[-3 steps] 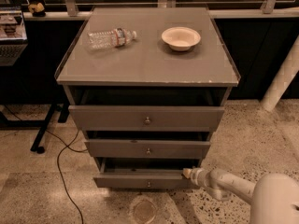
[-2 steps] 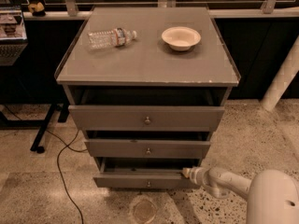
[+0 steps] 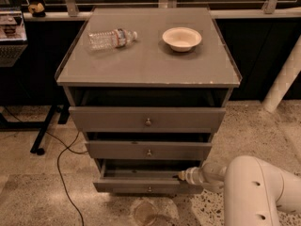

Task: Open bottom drawer

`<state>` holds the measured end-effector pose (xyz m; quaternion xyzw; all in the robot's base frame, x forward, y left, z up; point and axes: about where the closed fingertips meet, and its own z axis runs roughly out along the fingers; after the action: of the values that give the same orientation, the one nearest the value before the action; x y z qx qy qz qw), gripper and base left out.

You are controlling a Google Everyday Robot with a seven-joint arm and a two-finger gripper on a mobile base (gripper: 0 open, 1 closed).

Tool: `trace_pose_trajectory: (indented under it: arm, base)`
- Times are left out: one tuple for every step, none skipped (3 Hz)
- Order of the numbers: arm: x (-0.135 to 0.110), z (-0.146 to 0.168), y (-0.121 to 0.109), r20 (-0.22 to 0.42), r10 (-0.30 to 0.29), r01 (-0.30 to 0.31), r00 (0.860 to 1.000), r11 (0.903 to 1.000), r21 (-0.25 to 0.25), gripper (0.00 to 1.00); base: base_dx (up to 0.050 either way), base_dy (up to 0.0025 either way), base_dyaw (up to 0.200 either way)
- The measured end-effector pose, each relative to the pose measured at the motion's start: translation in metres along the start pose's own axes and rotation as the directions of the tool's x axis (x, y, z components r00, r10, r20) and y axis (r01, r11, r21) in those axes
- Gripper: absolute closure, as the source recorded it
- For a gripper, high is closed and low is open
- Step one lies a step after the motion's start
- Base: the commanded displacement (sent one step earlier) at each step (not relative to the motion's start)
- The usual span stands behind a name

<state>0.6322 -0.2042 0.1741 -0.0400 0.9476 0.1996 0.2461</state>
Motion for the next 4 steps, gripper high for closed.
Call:
trace_pose_trajectory:
  arm:
    - [0.011,0.004,0.004,-0.065,-0.03,0.028,0.997,0.9991,-0.032,1.0]
    - [0.026,0.001,0.005,-0.123,-0.047,0.038,0.991,0.9965,-0.074,1.0]
    - [0.046,-0.027,0.009,-0.178,-0.092,0.07,0.98,0.9892,-0.129,1.0]
    - [0.047,-0.026,0.009,-0.178,-0.092,0.07,0.98,0.9892,-0.129,1.0]
  base:
    - [0.0,0.0,0.0]
    - [0.0,0.0,0.0]
    - [0.0,0.0,0.0]
    - [0.0,0.0,0.0]
